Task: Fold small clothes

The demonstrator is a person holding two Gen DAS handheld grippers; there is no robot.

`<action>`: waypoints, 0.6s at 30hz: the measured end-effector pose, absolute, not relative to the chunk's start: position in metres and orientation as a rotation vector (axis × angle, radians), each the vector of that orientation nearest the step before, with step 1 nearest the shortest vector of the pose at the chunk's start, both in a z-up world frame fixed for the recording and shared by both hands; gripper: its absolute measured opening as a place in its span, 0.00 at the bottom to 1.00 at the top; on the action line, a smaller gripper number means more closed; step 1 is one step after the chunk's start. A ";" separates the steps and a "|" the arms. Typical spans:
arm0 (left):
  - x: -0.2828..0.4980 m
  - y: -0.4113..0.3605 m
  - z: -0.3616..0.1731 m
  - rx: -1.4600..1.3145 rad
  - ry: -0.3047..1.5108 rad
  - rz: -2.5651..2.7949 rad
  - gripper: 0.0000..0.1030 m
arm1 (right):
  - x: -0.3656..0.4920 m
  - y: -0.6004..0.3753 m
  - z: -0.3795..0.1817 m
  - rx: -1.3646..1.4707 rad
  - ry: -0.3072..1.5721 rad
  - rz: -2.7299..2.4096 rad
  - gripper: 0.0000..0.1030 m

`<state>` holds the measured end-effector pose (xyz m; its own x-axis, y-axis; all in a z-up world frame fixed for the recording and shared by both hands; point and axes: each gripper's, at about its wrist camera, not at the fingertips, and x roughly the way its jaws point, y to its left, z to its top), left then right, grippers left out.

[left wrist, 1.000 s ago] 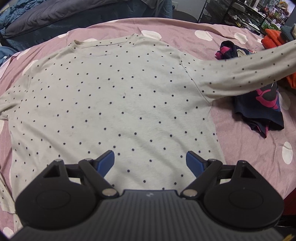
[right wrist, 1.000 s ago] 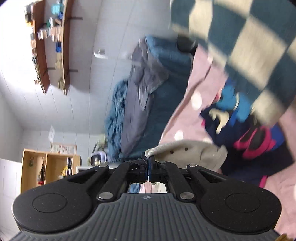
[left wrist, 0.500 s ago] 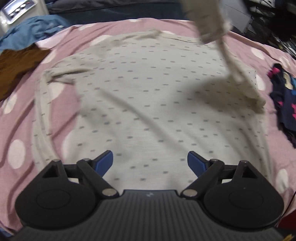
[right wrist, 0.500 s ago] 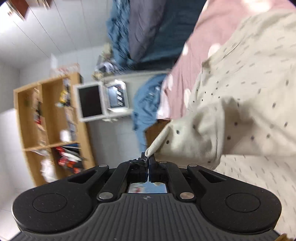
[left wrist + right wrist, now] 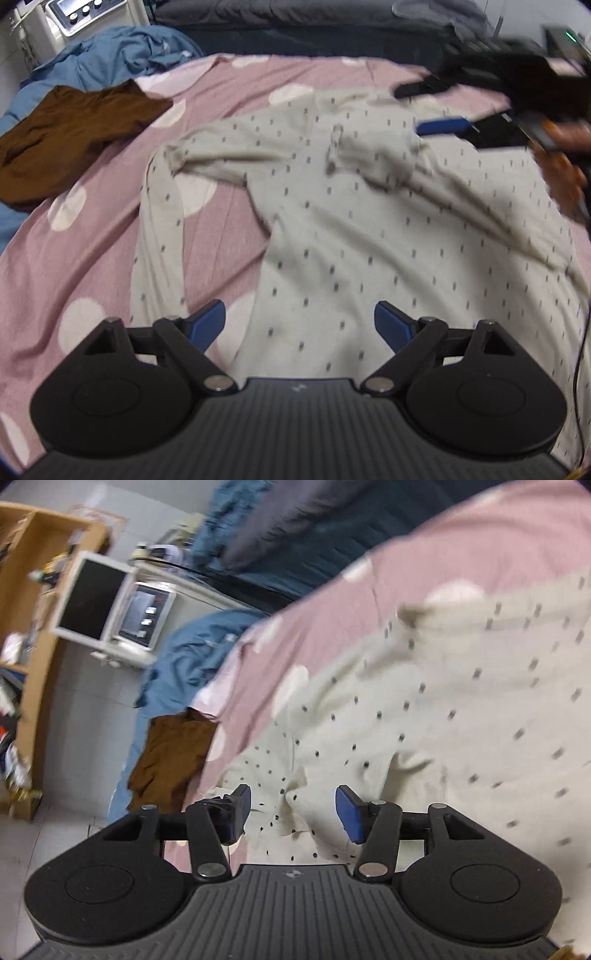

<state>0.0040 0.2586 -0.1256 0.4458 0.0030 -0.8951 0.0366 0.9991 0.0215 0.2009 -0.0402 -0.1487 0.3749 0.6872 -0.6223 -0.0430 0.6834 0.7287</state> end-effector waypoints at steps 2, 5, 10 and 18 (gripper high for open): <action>0.018 0.256 -0.126 0.034 1.048 -0.067 0.81 | 0.185 -0.064 -0.133 0.584 1.053 0.498 0.84; 0.052 0.243 -0.134 0.078 0.987 -0.141 0.69 | 0.160 -0.094 -0.120 0.367 1.012 0.412 0.83; 0.106 0.221 -0.160 0.186 0.941 -0.214 0.56 | 0.099 -0.146 -0.125 0.191 1.037 0.291 0.82; 0.115 0.152 -0.181 0.537 0.882 -0.350 0.65 | 0.042 -0.164 -0.145 0.234 1.123 0.204 0.80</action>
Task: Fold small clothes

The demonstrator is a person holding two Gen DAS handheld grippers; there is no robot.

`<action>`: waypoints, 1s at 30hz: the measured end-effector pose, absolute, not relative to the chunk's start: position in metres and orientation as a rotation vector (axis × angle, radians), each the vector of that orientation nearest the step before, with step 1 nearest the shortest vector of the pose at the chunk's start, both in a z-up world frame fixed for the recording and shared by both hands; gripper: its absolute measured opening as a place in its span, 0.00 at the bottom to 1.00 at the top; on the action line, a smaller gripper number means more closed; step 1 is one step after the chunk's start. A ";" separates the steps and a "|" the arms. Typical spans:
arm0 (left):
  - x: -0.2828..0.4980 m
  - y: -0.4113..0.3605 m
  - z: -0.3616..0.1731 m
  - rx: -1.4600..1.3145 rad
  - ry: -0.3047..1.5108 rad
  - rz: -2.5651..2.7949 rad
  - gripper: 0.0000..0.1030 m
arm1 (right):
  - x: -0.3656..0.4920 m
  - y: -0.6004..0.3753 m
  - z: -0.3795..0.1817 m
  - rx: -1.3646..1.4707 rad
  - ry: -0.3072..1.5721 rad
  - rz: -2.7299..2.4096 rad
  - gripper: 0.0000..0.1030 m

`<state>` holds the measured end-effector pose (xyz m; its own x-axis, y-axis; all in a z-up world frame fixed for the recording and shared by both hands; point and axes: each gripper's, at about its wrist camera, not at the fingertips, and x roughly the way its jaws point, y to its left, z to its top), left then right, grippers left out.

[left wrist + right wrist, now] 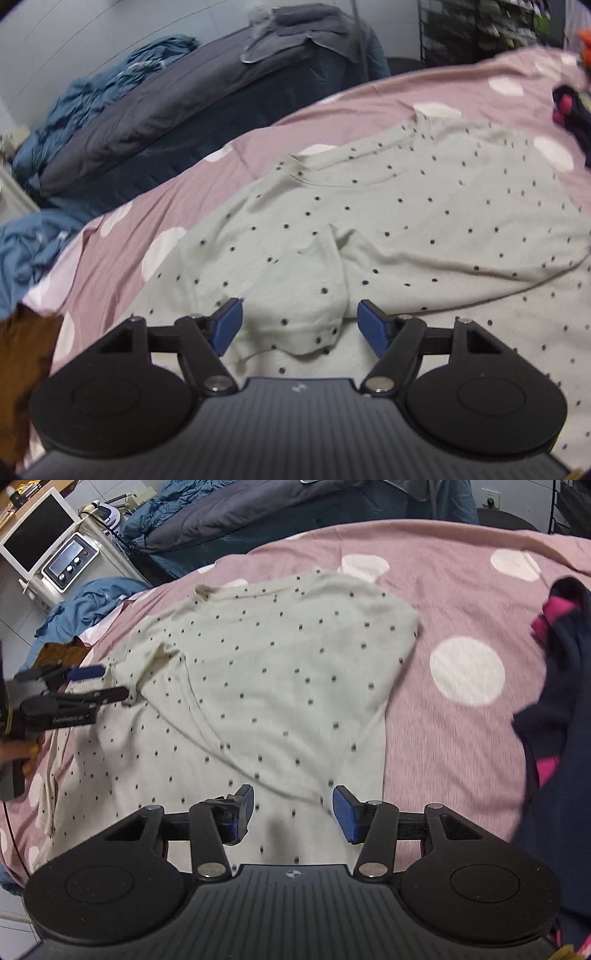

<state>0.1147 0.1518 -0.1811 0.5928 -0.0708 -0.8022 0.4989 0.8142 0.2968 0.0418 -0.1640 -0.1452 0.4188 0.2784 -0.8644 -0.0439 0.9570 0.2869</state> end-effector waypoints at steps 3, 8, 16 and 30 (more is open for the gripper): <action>0.128 0.137 -0.205 0.609 0.948 -0.292 0.36 | 0.040 -0.149 -0.150 0.202 1.125 0.218 0.76; 0.129 0.152 -0.192 0.640 0.913 -0.222 0.06 | 0.045 -0.127 -0.146 0.044 1.069 0.228 0.74; 0.090 0.229 -0.164 0.782 0.997 -0.231 0.06 | 0.053 -0.116 -0.160 -0.258 1.050 0.249 0.64; 0.084 0.254 -0.150 0.551 1.056 -0.153 0.48 | 0.059 -0.140 -0.157 -0.041 1.088 0.129 0.79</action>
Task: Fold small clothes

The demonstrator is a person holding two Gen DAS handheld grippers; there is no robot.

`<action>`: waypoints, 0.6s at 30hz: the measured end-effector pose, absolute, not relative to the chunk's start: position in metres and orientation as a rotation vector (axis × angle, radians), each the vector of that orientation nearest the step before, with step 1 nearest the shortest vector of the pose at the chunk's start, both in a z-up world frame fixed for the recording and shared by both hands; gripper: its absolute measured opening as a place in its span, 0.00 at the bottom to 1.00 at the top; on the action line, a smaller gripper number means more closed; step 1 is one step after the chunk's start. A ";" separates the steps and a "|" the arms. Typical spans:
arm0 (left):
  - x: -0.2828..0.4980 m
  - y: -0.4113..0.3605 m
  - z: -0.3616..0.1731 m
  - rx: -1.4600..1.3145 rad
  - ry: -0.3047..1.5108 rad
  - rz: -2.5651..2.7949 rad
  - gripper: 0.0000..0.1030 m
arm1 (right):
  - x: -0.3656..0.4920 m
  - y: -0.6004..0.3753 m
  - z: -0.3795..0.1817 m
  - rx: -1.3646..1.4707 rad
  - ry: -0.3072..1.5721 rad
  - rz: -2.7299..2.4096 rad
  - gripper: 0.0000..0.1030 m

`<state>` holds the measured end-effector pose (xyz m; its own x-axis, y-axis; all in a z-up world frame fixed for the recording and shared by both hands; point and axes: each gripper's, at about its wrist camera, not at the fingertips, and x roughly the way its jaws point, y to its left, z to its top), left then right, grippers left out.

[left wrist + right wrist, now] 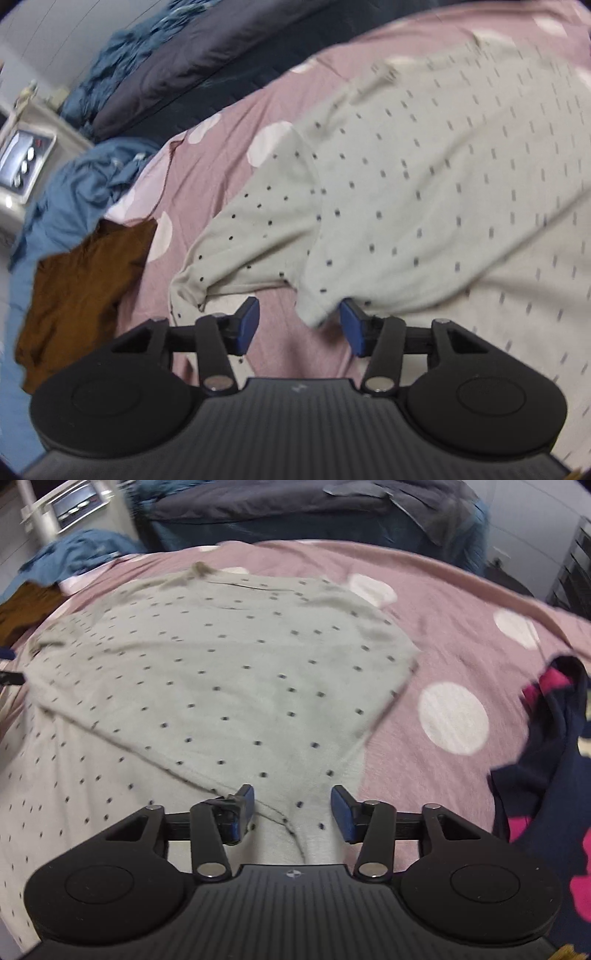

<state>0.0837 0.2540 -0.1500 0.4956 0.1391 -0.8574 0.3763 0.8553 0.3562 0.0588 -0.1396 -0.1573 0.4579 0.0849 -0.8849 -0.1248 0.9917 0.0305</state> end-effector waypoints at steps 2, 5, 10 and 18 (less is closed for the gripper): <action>0.097 0.259 -0.154 0.463 1.080 -0.123 0.49 | 0.062 -0.148 -0.165 0.051 1.116 0.119 0.74; 0.113 0.264 -0.176 0.358 1.169 -0.095 0.45 | 0.063 -0.152 -0.171 0.121 1.123 0.083 0.64; 0.109 0.250 -0.181 0.312 1.167 -0.124 0.20 | 0.058 -0.169 -0.164 0.162 1.112 0.030 0.06; 0.083 0.258 -0.191 0.469 1.245 -0.102 0.23 | 0.051 -0.200 -0.164 0.182 1.143 -0.010 0.03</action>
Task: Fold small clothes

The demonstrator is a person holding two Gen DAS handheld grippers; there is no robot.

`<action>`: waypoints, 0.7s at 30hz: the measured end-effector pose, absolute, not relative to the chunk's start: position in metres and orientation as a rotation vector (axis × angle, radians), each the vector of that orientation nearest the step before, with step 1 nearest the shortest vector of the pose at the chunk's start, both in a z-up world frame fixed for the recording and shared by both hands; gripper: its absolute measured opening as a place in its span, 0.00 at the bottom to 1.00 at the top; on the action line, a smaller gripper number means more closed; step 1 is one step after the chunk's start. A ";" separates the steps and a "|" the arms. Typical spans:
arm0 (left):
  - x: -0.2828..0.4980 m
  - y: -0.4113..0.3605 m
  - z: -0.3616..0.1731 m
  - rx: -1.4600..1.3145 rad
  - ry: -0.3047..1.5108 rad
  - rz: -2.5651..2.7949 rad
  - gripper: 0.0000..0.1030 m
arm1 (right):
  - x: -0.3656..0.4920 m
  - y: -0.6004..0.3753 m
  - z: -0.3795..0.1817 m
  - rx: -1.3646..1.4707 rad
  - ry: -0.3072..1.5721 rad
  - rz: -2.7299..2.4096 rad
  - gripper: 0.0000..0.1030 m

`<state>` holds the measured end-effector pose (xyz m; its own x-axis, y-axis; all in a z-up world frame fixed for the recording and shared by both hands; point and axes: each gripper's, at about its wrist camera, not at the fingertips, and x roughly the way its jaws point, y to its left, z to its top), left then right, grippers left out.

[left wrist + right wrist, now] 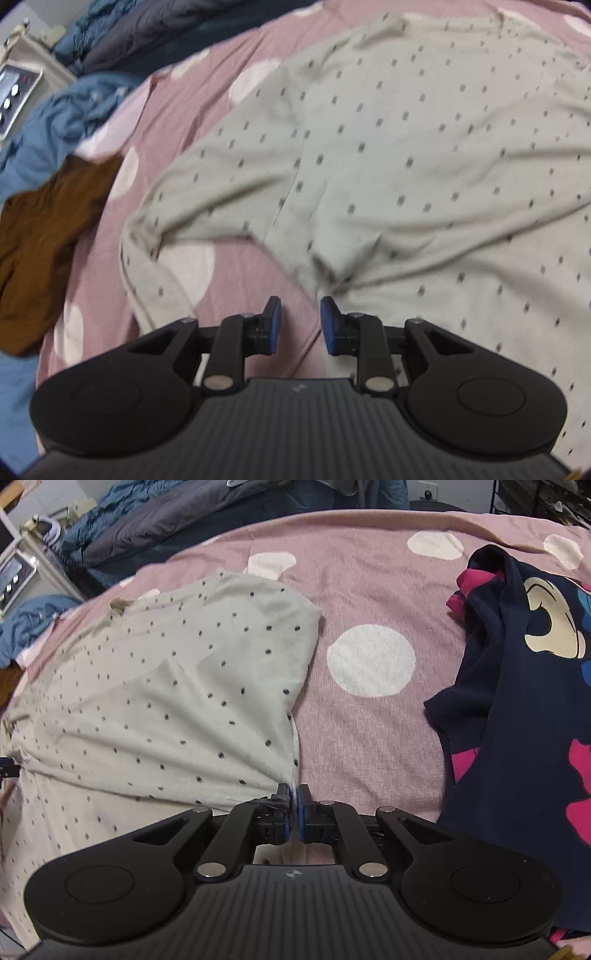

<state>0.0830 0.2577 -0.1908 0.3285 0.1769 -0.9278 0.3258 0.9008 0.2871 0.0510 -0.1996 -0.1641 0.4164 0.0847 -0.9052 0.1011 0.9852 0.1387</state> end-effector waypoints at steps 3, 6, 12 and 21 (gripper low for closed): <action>0.077 0.275 -0.181 0.394 1.248 -0.058 0.26 | 0.045 -0.207 -0.163 0.138 1.161 -0.077 0.03; 0.079 0.285 -0.161 0.293 1.177 -0.046 0.28 | 0.036 -0.214 -0.143 0.189 1.089 -0.083 0.09; 0.117 0.300 -0.155 -0.125 1.202 -0.064 0.31 | 0.046 -0.164 -0.129 0.113 1.040 0.153 0.25; 0.116 0.310 -0.152 -0.279 1.211 0.000 0.31 | 0.047 -0.146 -0.131 0.125 1.055 0.175 0.25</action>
<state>0.1162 0.3102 -0.1515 0.3561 -0.1488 -0.9225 -0.1482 0.9657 -0.2130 0.0468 -0.1456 -0.1312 0.4816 0.2033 -0.8525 -0.0836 0.9789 0.1862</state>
